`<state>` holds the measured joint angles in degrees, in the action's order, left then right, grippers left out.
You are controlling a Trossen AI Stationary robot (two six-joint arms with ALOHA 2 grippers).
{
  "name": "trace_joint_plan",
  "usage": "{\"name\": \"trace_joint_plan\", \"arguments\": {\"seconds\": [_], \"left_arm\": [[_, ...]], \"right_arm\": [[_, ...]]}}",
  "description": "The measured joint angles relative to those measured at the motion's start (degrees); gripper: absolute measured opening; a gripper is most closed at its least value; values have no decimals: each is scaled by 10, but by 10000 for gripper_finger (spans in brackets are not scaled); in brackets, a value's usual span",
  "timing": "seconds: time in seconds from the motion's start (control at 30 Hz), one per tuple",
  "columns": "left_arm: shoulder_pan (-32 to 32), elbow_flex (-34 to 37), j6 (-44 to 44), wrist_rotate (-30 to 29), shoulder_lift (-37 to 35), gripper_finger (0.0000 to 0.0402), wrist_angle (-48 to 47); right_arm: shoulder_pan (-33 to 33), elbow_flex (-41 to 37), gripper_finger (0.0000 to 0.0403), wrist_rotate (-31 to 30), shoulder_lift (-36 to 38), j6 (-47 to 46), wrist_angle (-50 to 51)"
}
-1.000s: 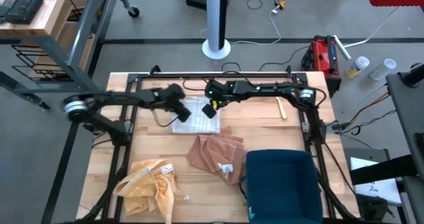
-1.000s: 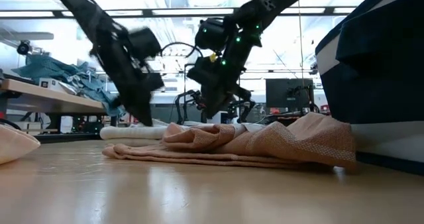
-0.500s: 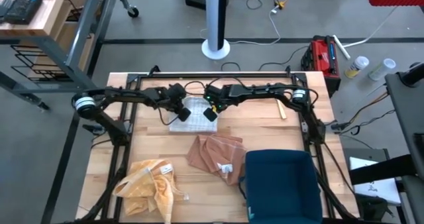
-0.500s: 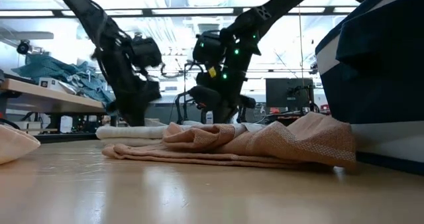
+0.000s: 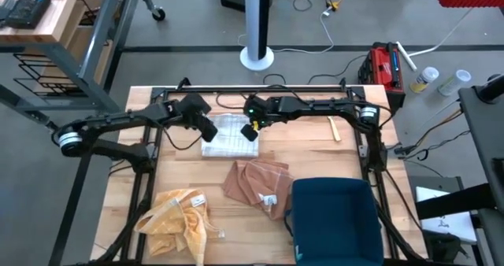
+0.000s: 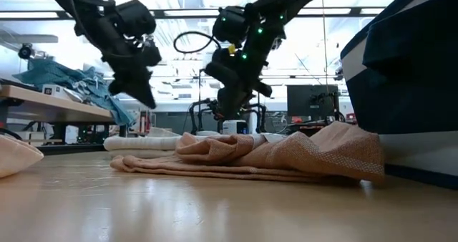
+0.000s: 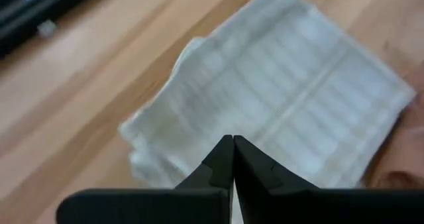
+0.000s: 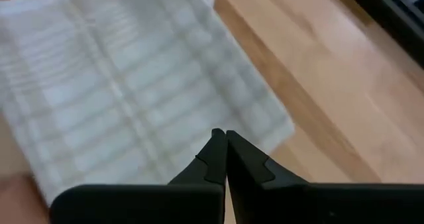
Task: Fold towel
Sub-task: Fold the white towel
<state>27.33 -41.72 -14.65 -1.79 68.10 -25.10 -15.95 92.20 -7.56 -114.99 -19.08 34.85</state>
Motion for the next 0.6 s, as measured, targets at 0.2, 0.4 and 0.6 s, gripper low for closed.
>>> {"name": "trace_joint_plan", "arguments": {"seconds": [0.2, 0.4, 0.6], "left_arm": [[-53, 6, -10, 26, 44, 0, 88], [-97, 9, -41, 31, 145, 0, 133], [-100, -31, -69, 25, 260, 0, 122]], "right_arm": [[10, -2, 0, 5, 35, 11, 3], [40, -5, 0, 4, 65, 37, 28], [71, -16, 0, 5, 71, 37, 41]]}}
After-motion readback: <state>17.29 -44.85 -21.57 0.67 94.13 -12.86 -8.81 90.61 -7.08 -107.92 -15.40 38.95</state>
